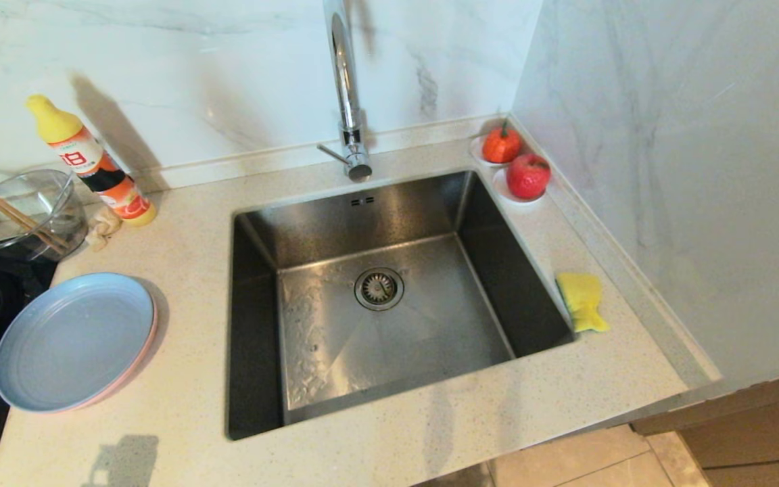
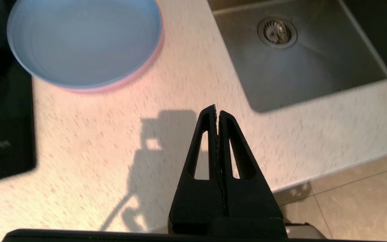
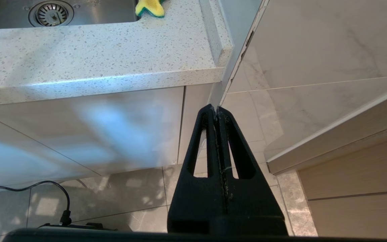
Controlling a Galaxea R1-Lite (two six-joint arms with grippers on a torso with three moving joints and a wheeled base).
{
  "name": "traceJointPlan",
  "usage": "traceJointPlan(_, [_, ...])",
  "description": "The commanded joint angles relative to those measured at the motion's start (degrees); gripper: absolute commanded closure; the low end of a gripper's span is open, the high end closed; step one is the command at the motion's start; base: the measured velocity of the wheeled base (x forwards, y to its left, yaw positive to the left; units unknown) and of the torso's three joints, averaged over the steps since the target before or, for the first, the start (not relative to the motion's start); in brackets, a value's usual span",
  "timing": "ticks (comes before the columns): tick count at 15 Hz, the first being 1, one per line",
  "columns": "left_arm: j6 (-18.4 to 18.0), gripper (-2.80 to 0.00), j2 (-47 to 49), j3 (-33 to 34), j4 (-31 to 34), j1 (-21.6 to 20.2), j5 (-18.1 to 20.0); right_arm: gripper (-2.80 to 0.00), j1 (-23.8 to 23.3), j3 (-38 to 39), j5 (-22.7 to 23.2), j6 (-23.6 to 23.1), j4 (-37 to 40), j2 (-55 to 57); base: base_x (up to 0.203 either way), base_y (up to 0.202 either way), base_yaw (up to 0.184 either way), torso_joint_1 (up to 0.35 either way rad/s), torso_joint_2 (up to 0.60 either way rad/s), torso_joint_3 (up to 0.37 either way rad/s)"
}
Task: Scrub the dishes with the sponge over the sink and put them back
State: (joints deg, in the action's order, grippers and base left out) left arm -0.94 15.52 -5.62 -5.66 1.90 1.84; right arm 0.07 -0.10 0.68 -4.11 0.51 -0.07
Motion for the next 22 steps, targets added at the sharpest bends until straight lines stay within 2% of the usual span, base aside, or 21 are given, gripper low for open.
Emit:
traceJointPlan(1, [-0.22,0.0,-7.44,5.69,-0.71,-0.33,0.38,0.0,0.01,0.01,0.02,-0.04,0.02,0.07,0.0,0.0,0.0,0.0,0.0,0.0])
traceJointPlan(5, [0.67,0.0,-14.57,6.15,1.21,-1.1,0.99,0.0,0.01,0.01,0.02,0.84,0.01,-0.01,0.0,0.0,0.0,0.0,0.0,0.0])
traceJointPlan(8, [5.55,0.0,-15.7,6.67,0.83,-1.11,-3.6,0.0,0.01,0.1,-0.01,0.94,-0.07,0.07,0.0,0.0,0.0,0.0,0.0,0.0])
traceJointPlan(10, [4.16,0.0,-15.7,6.77,0.72,-1.11,-4.13,0.0,0.01,0.01,0.02,0.94,0.02,0.07,0.0,0.0,0.0,0.0,0.0,0.0])
traceJointPlan(12, [0.5,0.0,-15.7,6.96,0.77,-1.11,-3.87,0.0,0.01,0.01,0.02,0.94,0.02,0.01,0.0,0.0,0.0,0.0,0.0,0.0])
traceJointPlan(17, [-0.34,0.0,-15.7,6.94,2.79,-1.11,-3.19,0.0,0.01,0.01,0.02,0.86,0.0,0.07,0.0,0.0,0.0,0.0,0.0,0.0])
traceJointPlan(22, [1.64,0.0,-15.7,7.11,2.06,-1.11,-3.34,0.0,0.01,0.01,0.28,0.39,0.1,0.07,0.0,0.0,0.0,0.0,0.0,0.0])
